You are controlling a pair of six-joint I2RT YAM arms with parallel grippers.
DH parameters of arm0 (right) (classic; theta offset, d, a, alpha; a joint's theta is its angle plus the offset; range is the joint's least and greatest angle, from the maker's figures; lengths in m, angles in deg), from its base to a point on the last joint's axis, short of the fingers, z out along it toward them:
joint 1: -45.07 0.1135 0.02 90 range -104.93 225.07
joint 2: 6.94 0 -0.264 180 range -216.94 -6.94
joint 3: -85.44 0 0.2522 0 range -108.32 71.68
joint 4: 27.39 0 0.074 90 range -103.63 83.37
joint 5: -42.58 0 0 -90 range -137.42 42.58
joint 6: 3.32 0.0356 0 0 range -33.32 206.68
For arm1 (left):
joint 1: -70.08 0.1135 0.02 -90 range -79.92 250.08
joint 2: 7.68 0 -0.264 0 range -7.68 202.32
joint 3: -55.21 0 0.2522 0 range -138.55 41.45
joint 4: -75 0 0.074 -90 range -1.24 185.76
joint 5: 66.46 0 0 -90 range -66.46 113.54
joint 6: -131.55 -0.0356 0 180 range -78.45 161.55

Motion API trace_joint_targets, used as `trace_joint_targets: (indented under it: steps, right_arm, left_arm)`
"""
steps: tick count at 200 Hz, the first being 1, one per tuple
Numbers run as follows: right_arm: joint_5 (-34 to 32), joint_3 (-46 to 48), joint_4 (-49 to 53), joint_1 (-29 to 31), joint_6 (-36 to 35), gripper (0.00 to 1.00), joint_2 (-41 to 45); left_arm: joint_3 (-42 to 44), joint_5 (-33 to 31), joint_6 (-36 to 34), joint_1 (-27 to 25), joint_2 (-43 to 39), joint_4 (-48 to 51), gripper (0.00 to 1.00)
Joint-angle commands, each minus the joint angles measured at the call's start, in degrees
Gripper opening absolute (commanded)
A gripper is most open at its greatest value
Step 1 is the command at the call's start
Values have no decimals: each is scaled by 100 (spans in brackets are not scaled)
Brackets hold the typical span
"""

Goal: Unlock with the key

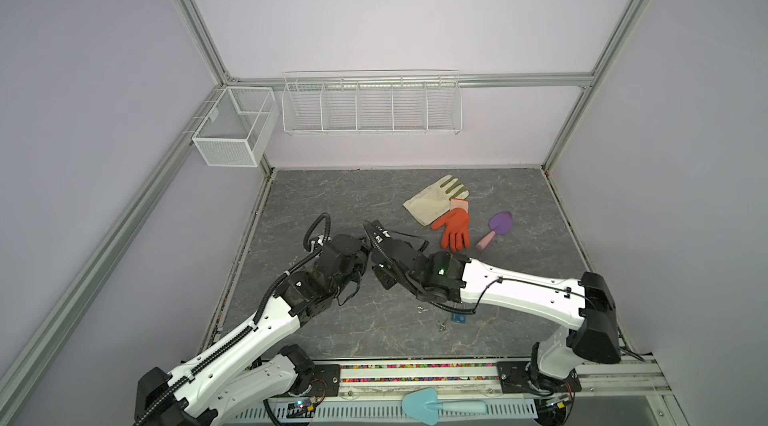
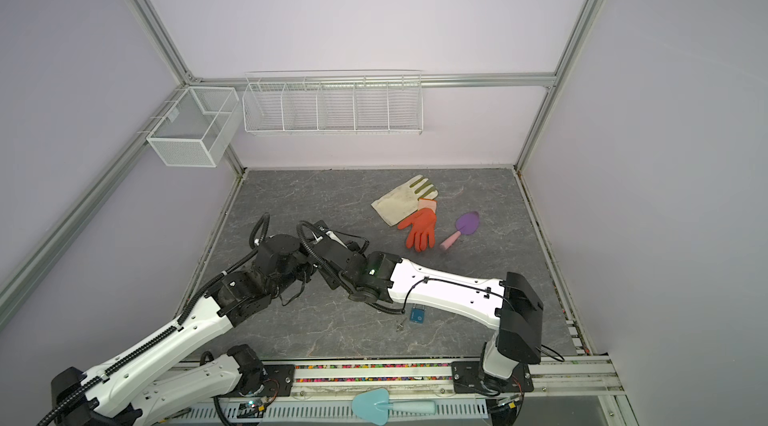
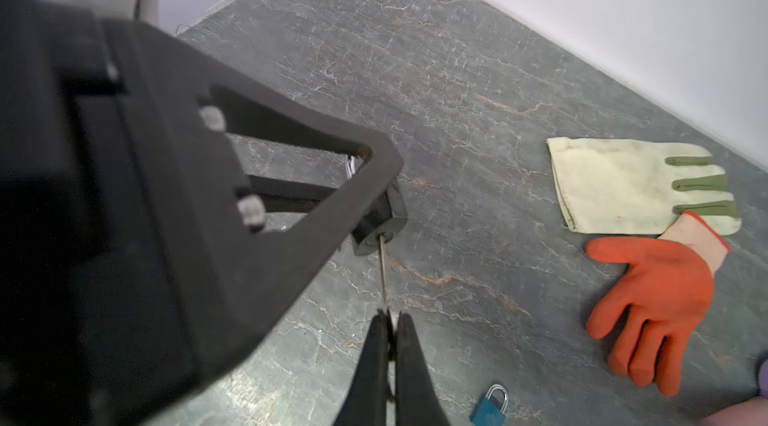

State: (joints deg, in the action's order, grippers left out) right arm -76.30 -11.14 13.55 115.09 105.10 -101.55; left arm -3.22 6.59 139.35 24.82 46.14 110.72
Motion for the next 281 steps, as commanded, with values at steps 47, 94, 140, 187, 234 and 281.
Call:
trace_joint_targets:
  steps: [47, 94, 140, 187, 234, 281]
  right_arm:
    - [1637, 11, -1268, -392, 538, 6, 346]
    - [1291, -340, -864, -292, 87, 6, 64]
    - [292, -505, -662, 54, -392, 6, -186]
    - [-134, -306, -907, 91, -480, 7, -102]
    - [-301, -47, -1180, 113, -547, 6, -23]
    - [852, -4, -1564, 24, -132, 6, -89]
  left_arm:
    - [-161, 716, -378, -223, -53, -234, 0]
    - [-95, 737, -435, -221, -3, -49, 0]
    - [145, 765, -39, -226, -25, -272, 0]
    - [135, 850, 237, -224, -51, -299, 0]
    - [151, 896, 324, -205, -118, -375, 0]
    - [244, 1031, 143, -212, -104, -1034, 0]
